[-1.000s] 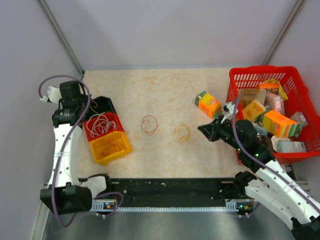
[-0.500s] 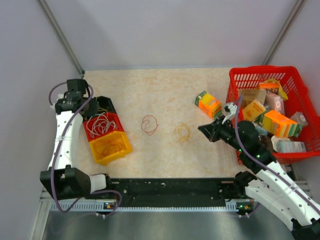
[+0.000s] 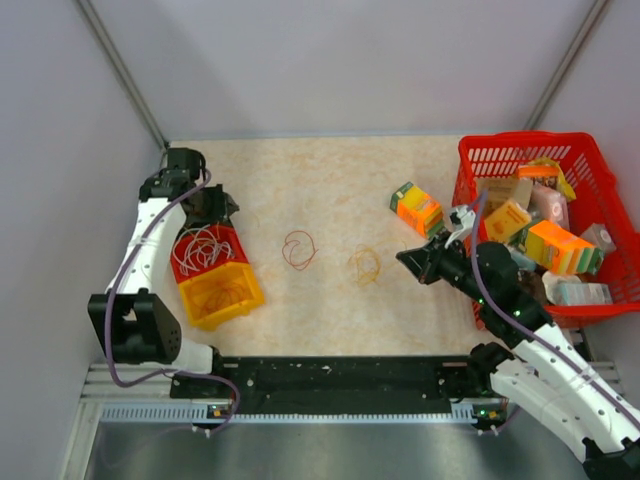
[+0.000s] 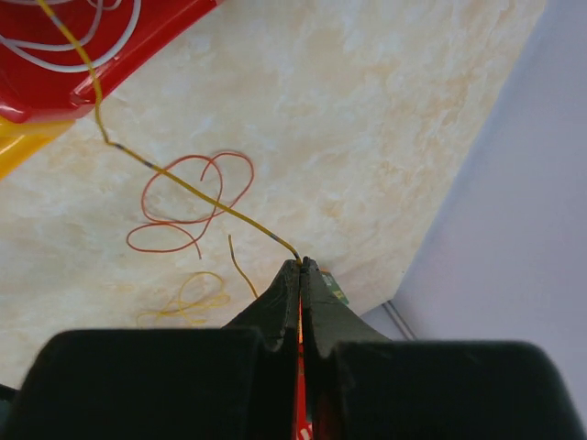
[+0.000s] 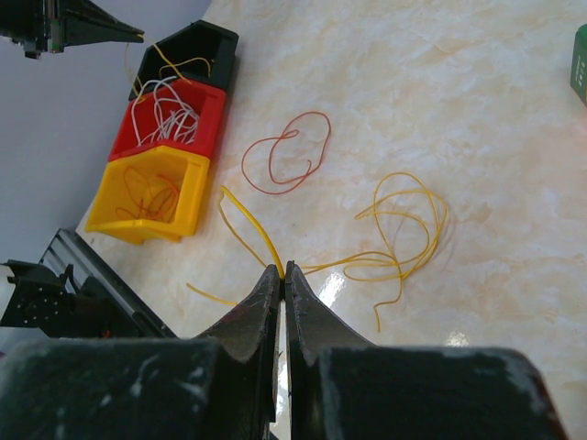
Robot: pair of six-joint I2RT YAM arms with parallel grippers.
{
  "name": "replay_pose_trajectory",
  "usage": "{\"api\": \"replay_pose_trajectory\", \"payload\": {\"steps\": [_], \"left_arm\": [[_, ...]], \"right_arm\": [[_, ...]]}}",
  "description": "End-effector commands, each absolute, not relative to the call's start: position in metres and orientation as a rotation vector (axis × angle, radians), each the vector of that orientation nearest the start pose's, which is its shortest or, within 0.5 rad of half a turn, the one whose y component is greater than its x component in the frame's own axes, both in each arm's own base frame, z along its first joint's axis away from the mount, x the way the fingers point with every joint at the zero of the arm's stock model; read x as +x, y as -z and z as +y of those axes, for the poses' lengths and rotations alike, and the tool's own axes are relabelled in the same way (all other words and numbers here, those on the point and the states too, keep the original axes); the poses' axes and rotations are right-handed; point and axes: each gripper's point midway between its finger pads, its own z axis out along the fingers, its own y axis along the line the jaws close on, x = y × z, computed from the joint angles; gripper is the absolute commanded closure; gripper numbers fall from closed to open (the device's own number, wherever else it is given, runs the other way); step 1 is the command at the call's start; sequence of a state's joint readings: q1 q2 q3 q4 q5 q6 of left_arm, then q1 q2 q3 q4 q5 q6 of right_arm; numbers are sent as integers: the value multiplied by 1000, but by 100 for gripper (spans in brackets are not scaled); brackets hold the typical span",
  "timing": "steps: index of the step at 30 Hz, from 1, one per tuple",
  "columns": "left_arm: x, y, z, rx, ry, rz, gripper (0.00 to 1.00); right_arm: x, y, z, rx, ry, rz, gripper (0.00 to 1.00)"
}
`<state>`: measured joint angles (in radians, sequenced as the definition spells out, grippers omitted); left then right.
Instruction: Untangle the cables
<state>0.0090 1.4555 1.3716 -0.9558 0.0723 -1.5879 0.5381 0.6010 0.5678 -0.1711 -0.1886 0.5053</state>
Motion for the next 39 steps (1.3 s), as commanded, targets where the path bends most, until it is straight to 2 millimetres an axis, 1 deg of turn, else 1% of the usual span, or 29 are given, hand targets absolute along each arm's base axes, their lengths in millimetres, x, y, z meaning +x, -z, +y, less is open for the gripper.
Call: {"api": "replay_pose_trajectory", "payload": {"steps": [1, 3, 6, 8, 11, 12, 14, 18, 22, 24, 25, 28, 29, 31, 33, 37, 39], "left_arm": [[377, -218, -42, -2025, 683, 1756, 100], [382, -217, -31, -2039, 700, 1701, 100], [391, -211, -17, -2058, 700, 1684, 100], [398, -210, -2, -2052, 689, 1659, 100], [418, -216, 20, -1963, 695, 1613, 100], [423, -216, 29, -1956, 688, 1597, 100], [431, -221, 40, -1924, 679, 1595, 100], [452, -231, 50, -1866, 684, 1629, 100], [472, -233, 56, -1826, 714, 1634, 100], [488, -239, 60, -1746, 748, 1626, 100], [491, -236, 62, -1735, 738, 1635, 100], [496, -221, 60, -1717, 761, 1673, 100], [494, -215, 60, -1721, 759, 1678, 100], [485, -202, 57, -1745, 752, 1693, 100], [476, -196, 59, -1752, 728, 1682, 100], [451, -186, 74, -1742, 602, 1655, 100], [438, -177, 84, -1745, 528, 1652, 100]], "right_arm": [[215, -239, 185, -159, -903, 1824, 100], [215, -239, 185, -160, -899, 1825, 100], [216, -239, 184, -158, -891, 1824, 100], [217, -236, 183, -158, -885, 1831, 100], [218, -235, 183, -161, -879, 1835, 100], [218, -233, 183, -159, -876, 1841, 100], [219, -232, 184, -161, -874, 1845, 100], [221, -231, 185, -160, -875, 1849, 100], [222, -230, 188, -163, -883, 1855, 100], [222, -229, 188, -162, -883, 1859, 100], [222, -228, 188, -162, -883, 1860, 100], [222, -228, 187, -156, -882, 1861, 100], [222, -229, 187, -153, -881, 1858, 100], [222, -230, 186, -153, -882, 1854, 100], [222, -231, 186, -153, -882, 1854, 100], [220, -231, 188, -160, -894, 1858, 100], [220, -231, 188, -159, -897, 1857, 100]]}}
